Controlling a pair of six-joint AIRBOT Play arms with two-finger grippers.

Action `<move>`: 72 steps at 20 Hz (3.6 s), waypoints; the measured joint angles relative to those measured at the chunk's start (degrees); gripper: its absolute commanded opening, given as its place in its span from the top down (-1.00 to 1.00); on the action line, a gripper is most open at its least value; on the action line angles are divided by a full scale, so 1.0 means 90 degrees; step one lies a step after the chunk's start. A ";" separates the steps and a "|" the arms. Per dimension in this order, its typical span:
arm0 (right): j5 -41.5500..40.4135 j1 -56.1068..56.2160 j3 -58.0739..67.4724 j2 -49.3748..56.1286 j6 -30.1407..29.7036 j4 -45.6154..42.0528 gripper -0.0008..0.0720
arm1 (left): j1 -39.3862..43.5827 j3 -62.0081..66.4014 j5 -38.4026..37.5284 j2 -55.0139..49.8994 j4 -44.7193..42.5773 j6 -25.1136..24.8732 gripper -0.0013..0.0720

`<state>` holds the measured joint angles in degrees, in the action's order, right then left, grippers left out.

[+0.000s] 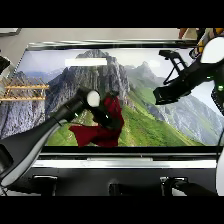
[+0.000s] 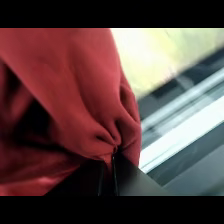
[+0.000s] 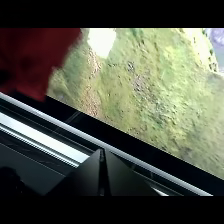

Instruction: Fold the clothes and pants, and hang the long-sleeved shirts on hangers.

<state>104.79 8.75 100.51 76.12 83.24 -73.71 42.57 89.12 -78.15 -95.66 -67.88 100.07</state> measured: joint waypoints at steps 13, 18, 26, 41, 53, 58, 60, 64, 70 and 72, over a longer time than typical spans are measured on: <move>-0.2397 -0.0180 -0.0005 0.0034 0.0461 0.1032 0.20 | -0.1319 -0.0364 -0.0595 0.2246 -0.1435 0.0165 -0.32; -0.2625 -0.1115 -0.0007 0.1613 0.0576 0.2849 0.13 | -0.2011 -0.0364 -0.0984 0.2914 -0.1846 0.0168 -0.32; -0.2820 -0.0823 -0.0010 0.3961 0.0177 0.3980 -0.16 | -0.2244 -0.0367 -0.1090 0.2948 -0.2069 0.0274 -0.61; -0.3570 0.0243 -0.0005 0.4886 0.0425 0.3949 0.90 | -0.3390 -0.1440 -0.1260 0.3478 -0.2127 0.0549 -0.71; -0.2839 0.0262 -0.0005 0.3769 0.0593 0.2871 0.90 | -0.4864 -0.5916 0.1579 0.4391 0.1297 -0.0930 -0.71; -0.2635 0.0274 -0.0005 0.3490 0.0665 0.2764 0.90 | -0.4908 -0.6363 0.2331 0.3628 0.2159 -0.1863 -0.70; -0.2584 0.0274 -0.0005 0.3419 0.0743 0.2742 0.90 | -0.4911 -0.6416 0.2516 0.3351 0.2339 -0.2142 -0.67; -0.2477 0.0274 -0.0005 0.3313 0.0809 0.2739 0.90 | -0.4913 -0.6455 0.2698 0.3060 0.2679 -0.2494 -0.67; -0.2450 0.0274 -0.0005 0.3155 0.0855 0.2739 0.90 | -0.4646 -0.6470 0.3024 0.2837 0.3269 -0.2878 -0.67; -0.2446 0.0274 -0.0005 0.3109 0.0855 0.2742 0.90 | -0.4447 -0.6467 0.3089 0.2735 0.3383 -0.2917 -0.64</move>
<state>82.78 11.22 100.47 104.09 90.94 -49.04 2.55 30.92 -50.35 -71.05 -37.43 73.82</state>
